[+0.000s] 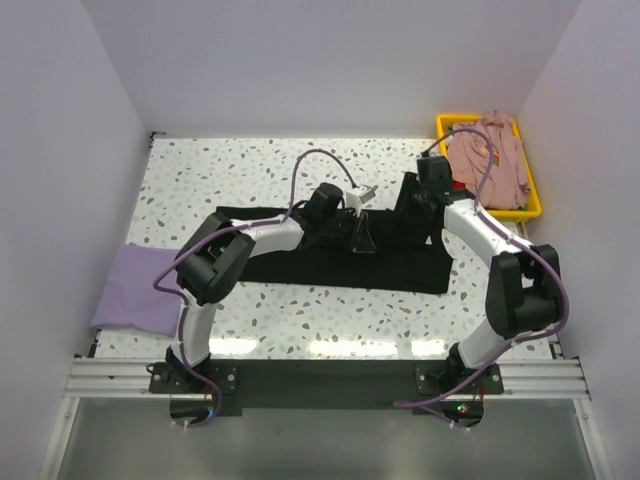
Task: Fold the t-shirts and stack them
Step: Fold the tshirt
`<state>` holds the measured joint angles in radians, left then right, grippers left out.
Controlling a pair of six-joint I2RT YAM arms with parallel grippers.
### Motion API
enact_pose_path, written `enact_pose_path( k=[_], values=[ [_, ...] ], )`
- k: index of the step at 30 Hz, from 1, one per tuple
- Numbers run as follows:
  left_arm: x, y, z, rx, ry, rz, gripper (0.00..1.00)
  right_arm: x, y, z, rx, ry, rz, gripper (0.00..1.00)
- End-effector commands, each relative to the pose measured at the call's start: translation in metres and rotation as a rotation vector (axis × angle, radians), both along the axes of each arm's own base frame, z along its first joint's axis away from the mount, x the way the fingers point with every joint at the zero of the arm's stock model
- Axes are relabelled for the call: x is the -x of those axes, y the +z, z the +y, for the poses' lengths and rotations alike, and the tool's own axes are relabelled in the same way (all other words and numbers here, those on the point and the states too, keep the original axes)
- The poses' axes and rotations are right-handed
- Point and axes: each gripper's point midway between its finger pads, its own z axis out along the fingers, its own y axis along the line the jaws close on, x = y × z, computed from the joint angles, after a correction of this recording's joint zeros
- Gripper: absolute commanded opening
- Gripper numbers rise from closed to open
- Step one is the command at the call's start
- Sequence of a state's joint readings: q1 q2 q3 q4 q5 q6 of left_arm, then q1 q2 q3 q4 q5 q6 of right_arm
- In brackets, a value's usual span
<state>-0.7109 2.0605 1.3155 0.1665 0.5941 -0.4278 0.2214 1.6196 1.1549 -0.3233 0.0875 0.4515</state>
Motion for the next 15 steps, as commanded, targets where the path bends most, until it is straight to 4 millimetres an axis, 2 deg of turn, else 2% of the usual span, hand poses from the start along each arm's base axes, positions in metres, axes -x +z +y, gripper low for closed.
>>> enact_pose_path(
  k=[1, 11, 15],
  values=[
    [0.018, -0.003, 0.002, -0.001, -0.063, -0.006, 0.13, 0.005, 0.014, -0.006, 0.002, -0.027, -0.032, 0.51],
    [0.030, -0.034, 0.012, -0.102, -0.053, 0.037, 0.13, 0.021, 0.002, -0.007, -0.010, -0.027, -0.014, 0.51],
    [0.028, -0.045, 0.017, -0.154, -0.035, 0.048, 0.13, 0.028, -0.002, -0.006, -0.019, -0.018, -0.008, 0.51]
  ],
)
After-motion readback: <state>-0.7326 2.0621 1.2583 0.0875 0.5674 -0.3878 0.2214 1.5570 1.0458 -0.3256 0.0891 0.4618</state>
